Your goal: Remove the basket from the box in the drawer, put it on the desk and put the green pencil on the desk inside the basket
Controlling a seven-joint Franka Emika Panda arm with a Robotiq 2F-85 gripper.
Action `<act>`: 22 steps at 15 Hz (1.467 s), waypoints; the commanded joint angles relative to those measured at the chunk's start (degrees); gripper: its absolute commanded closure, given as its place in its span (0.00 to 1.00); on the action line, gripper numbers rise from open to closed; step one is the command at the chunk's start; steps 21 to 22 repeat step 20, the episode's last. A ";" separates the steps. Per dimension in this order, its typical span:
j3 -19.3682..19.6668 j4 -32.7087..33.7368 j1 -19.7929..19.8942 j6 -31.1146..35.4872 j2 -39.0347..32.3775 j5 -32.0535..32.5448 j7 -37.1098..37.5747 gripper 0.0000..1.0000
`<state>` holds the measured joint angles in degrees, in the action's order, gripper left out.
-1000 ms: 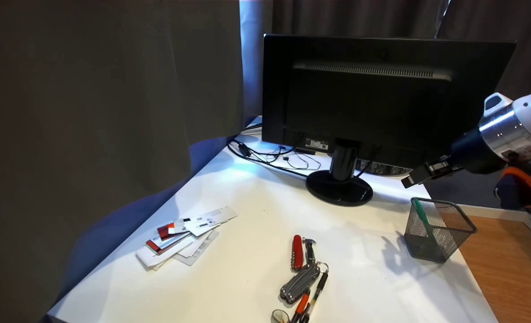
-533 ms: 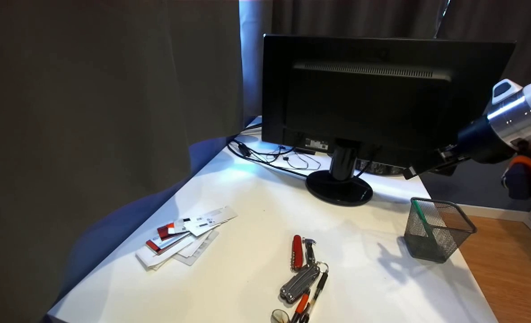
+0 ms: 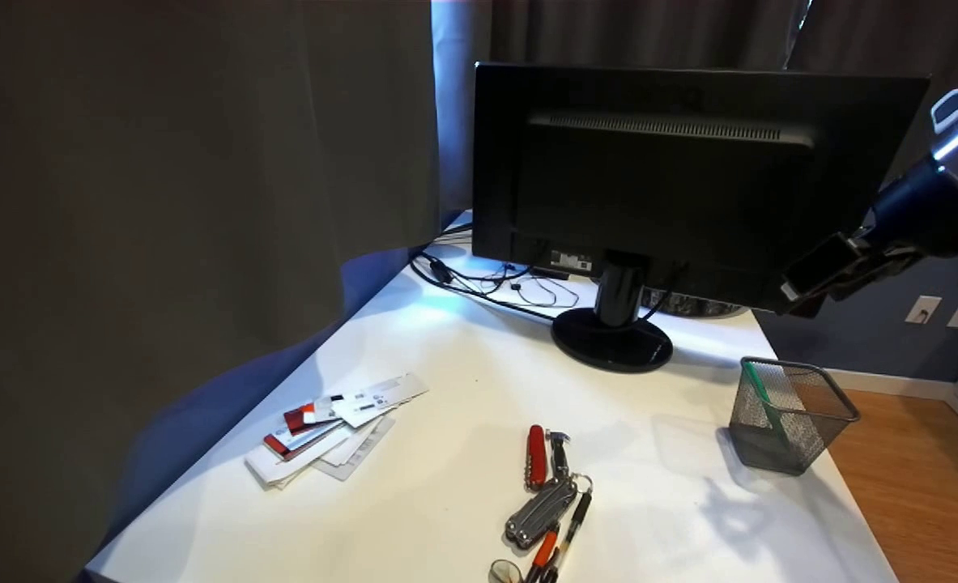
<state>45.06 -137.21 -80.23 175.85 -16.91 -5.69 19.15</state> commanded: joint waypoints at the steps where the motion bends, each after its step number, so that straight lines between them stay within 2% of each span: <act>1: 8.28 -0.62 -8.82 -8.42 4.54 2.59 5.01 0.00; 5: 14.51 -0.17 -16.17 -15.46 7.64 4.89 10.37 0.00; 13: 25.55 0.74 -29.16 -22.25 9.67 14.52 23.82 0.00; 14: 22.84 0.36 -26.04 -19.72 7.75 11.05 19.97 0.00; 16: 24.36 0.41 -28.06 -20.55 7.89 12.23 21.73 0.00; 22: 24.77 0.42 -28.36 -20.74 7.90 12.37 21.87 0.00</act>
